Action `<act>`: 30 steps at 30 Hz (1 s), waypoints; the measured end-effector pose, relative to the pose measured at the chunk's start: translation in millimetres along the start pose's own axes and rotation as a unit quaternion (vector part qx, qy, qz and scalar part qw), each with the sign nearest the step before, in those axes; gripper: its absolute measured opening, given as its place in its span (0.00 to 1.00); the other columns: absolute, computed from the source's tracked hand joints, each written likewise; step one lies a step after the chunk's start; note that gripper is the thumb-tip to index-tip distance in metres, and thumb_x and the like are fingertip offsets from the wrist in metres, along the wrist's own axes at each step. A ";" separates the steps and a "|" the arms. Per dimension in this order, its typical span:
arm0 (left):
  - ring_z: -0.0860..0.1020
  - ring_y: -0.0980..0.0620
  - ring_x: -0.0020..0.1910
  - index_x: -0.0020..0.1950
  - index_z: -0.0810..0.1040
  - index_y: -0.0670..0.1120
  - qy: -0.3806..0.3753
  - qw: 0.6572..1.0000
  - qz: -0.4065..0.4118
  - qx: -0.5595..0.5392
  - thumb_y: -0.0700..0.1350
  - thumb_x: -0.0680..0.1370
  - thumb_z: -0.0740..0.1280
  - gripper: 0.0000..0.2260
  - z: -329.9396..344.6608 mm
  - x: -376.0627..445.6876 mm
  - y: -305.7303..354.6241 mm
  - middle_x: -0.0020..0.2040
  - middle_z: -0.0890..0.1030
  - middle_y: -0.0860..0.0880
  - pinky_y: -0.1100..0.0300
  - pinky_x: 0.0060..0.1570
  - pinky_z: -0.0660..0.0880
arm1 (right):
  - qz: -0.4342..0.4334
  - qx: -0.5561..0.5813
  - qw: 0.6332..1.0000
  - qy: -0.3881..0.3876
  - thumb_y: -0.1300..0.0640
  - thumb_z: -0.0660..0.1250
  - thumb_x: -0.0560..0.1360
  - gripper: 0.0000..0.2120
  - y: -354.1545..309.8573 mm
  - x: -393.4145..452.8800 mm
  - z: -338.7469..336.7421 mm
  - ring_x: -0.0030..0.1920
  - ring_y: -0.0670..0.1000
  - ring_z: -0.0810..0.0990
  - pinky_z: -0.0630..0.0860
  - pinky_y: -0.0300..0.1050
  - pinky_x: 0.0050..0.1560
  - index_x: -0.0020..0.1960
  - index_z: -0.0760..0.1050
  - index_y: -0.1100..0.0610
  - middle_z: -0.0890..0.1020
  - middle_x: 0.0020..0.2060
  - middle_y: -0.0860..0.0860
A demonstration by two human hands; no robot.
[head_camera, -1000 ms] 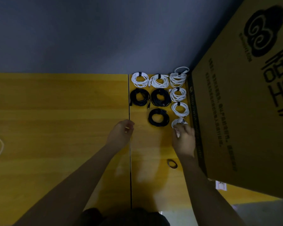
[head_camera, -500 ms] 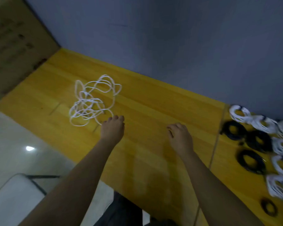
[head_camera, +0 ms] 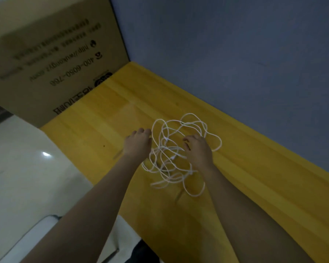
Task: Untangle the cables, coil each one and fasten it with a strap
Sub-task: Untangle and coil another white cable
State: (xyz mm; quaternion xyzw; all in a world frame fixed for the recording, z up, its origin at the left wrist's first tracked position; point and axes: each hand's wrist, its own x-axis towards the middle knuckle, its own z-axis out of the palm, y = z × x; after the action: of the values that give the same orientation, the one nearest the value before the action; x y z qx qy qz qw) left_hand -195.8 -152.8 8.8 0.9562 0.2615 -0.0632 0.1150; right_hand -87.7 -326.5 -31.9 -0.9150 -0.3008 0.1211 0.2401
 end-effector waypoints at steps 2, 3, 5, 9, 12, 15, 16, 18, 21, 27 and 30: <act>0.73 0.43 0.61 0.66 0.71 0.46 -0.006 1.000 0.002 -0.011 0.47 0.83 0.57 0.13 -0.7 25.5 -22.8 0.61 0.75 0.45 0.48 0.53 0.74 | 0.006 -0.005 1.000 -0.008 0.53 0.60 0.81 0.14 -15.3 36.7 16.6 0.60 0.54 0.73 0.73 0.48 0.54 0.63 0.76 0.56 0.76 0.59 0.53; 0.73 0.43 0.61 0.66 0.70 0.46 -0.007 1.000 0.002 -0.016 0.47 0.83 0.57 0.13 -0.3 35.4 -31.1 0.61 0.75 0.45 0.48 0.53 0.74 | 0.020 0.003 1.000 -0.021 0.50 0.60 0.80 0.16 -19.9 53.0 25.4 0.61 0.56 0.73 0.74 0.50 0.55 0.64 0.75 0.57 0.75 0.61 0.54; 0.73 0.43 0.61 0.66 0.70 0.46 -0.015 1.000 0.003 -0.018 0.47 0.83 0.57 0.13 0.6 52.4 -43.8 0.61 0.75 0.45 0.49 0.54 0.74 | 0.070 0.020 0.995 -0.072 0.47 0.62 0.80 0.21 -27.5 84.6 41.3 0.62 0.59 0.74 0.74 0.54 0.57 0.67 0.72 0.58 0.74 0.64 0.56; 0.72 0.43 0.62 0.68 0.69 0.46 -0.035 0.999 -0.001 -0.039 0.48 0.83 0.58 0.15 6.0 75.0 -57.7 0.63 0.74 0.45 0.48 0.54 0.74 | 0.053 0.024 0.992 -0.108 0.54 0.60 0.81 0.12 -38.5 117.6 57.7 0.41 0.57 0.75 0.71 0.51 0.42 0.47 0.77 0.61 0.78 0.41 0.58; 0.67 0.42 0.68 0.75 0.60 0.47 -0.051 0.992 0.002 -0.119 0.51 0.82 0.61 0.24 4.0 87.1 -61.1 0.72 0.67 0.44 0.46 0.59 0.71 | -0.035 0.108 0.993 -0.044 0.58 0.60 0.81 0.10 -54.4 121.8 45.5 0.39 0.52 0.71 0.65 0.46 0.40 0.50 0.78 0.62 0.75 0.39 0.54; 0.71 0.41 0.65 0.73 0.63 0.45 -0.045 0.967 0.024 -0.250 0.51 0.81 0.62 0.23 -8.1 99.9 -53.8 0.68 0.70 0.43 0.47 0.56 0.71 | -0.094 0.180 0.978 0.040 0.58 0.62 0.80 0.10 -73.1 117.9 21.1 0.41 0.43 0.73 0.67 0.36 0.42 0.54 0.81 0.61 0.76 0.43 0.48; 0.74 0.40 0.59 0.67 0.69 0.43 -0.029 0.955 0.032 -0.292 0.49 0.81 0.61 0.16 -14.6 103.4 -49.5 0.59 0.76 0.43 0.48 0.51 0.72 | -0.098 0.199 0.972 0.082 0.57 0.63 0.79 0.11 -76.4 115.5 10.5 0.42 0.41 0.73 0.67 0.32 0.42 0.54 0.81 0.61 0.76 0.43 0.48; 0.79 0.40 0.48 0.52 0.74 0.40 0.001 0.929 0.028 -0.369 0.46 0.83 0.59 0.10 -32.9 106.8 -42.4 0.42 0.80 0.47 0.49 0.44 0.73 | -0.089 0.227 0.952 0.186 0.59 0.63 0.78 0.11 -78.1 111.7 -11.0 0.44 0.39 0.73 0.67 0.27 0.46 0.53 0.81 0.63 0.79 0.45 0.52; 0.77 0.49 0.35 0.44 0.76 0.43 0.040 0.915 0.056 -0.397 0.44 0.82 0.60 0.10 -66.3 107.9 -36.0 0.35 0.79 0.49 0.50 0.38 0.73 | -0.071 0.221 0.923 0.308 0.62 0.64 0.78 0.09 -80.3 112.4 -43.3 0.47 0.39 0.73 0.66 0.24 0.49 0.52 0.80 0.65 0.78 0.50 0.55; 0.68 0.53 0.28 0.40 0.77 0.47 0.137 0.906 0.151 -0.371 0.55 0.78 0.62 0.13 -109.5 102.3 -32.3 0.29 0.69 0.48 0.54 0.30 0.62 | -0.043 0.200 0.927 0.313 0.59 0.62 0.79 0.09 -79.0 104.0 -57.1 0.55 0.44 0.73 0.66 0.27 0.55 0.52 0.80 0.62 0.76 0.57 0.56; 0.68 0.54 0.30 0.42 0.78 0.42 0.086 0.931 0.199 -0.295 0.60 0.77 0.59 0.22 -98.7 107.9 -44.7 0.28 0.67 0.51 0.56 0.32 0.60 | -0.036 0.149 0.970 0.190 0.59 0.64 0.79 0.09 -66.7 85.5 -38.5 0.44 0.49 0.76 0.73 0.44 0.46 0.47 0.80 0.62 0.80 0.45 0.56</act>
State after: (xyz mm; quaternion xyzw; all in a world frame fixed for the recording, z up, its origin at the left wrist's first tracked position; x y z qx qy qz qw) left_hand -120.5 -38.1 76.2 0.9133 0.0819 0.1239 0.3793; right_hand -38.9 -241.6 28.6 -0.8640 -0.2607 -0.0202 0.4304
